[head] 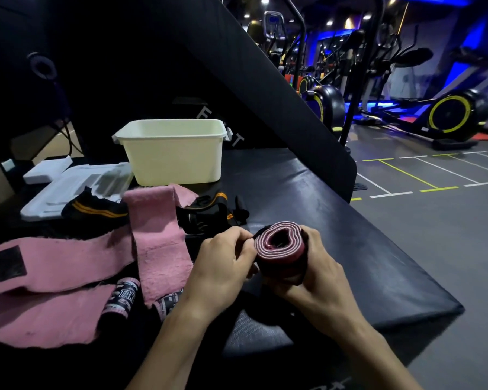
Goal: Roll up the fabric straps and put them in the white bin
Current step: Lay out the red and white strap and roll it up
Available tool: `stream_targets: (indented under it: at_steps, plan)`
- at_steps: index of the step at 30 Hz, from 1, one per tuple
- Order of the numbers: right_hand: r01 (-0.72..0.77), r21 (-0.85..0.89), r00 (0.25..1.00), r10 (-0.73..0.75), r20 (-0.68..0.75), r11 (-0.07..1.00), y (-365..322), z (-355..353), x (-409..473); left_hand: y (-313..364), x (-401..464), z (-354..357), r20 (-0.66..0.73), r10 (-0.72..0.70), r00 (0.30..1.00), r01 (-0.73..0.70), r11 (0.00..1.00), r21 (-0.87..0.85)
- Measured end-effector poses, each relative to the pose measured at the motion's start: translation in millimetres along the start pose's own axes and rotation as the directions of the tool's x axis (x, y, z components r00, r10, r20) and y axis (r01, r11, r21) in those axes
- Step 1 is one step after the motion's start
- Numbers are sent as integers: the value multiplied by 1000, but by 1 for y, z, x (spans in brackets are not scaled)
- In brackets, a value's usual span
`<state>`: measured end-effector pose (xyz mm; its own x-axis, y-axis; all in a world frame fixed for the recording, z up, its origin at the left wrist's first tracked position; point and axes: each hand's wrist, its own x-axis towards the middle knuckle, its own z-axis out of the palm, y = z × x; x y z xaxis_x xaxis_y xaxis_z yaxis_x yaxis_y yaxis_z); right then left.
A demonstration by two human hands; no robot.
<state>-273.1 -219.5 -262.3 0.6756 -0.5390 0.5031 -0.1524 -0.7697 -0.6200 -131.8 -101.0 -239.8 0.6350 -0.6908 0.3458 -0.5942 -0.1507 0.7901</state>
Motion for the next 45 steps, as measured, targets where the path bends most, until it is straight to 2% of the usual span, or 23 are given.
stream_targets:
  at_steps: [4, 10, 15, 19, 22, 29, 36, 41, 45]
  plan:
    - [22, 15, 1000, -22, 15, 1000, -2, -6, 1, -4, 6, -1, 74, -80, 994, 92, 980, -175]
    - [75, 94, 993, -83, 81, 993, -5, -13, -4, -6, 9, -9, 137, -17, 990, 32, 994, -105]
    - [119, 88, 987, -127, 101, 989, 0, -17, -3, -9, 9, -9, 213, -92, 973, 128, 979, -160]
    - [62, 213, 987, -92, 134, 975, 3, -14, -1, -6, 7, -9, 344, -155, 926, 263, 918, -296]
    - [31, 236, 986, -68, 150, 971, 8, -14, -1, -1, 3, -4, 398, -160, 903, 315, 878, -361]
    - [-57, 182, 986, 26, 164, 982, 15, -12, -1, 3, 1, 2, 388, -227, 894, 365, 870, -331]
    - [-102, 127, 983, 81, 164, 987, 12, -7, 2, 3, -1, 0, 306, -269, 913, 324, 935, -145]
    - [-141, 198, 984, 115, 138, 970, 9, -10, 1, 18, -6, -2, 370, -297, 880, 423, 844, -329]
    - [-144, 197, 986, 123, 116, 970, 4, -10, 2, 21, -9, -2, 385, -295, 874, 440, 817, -372]
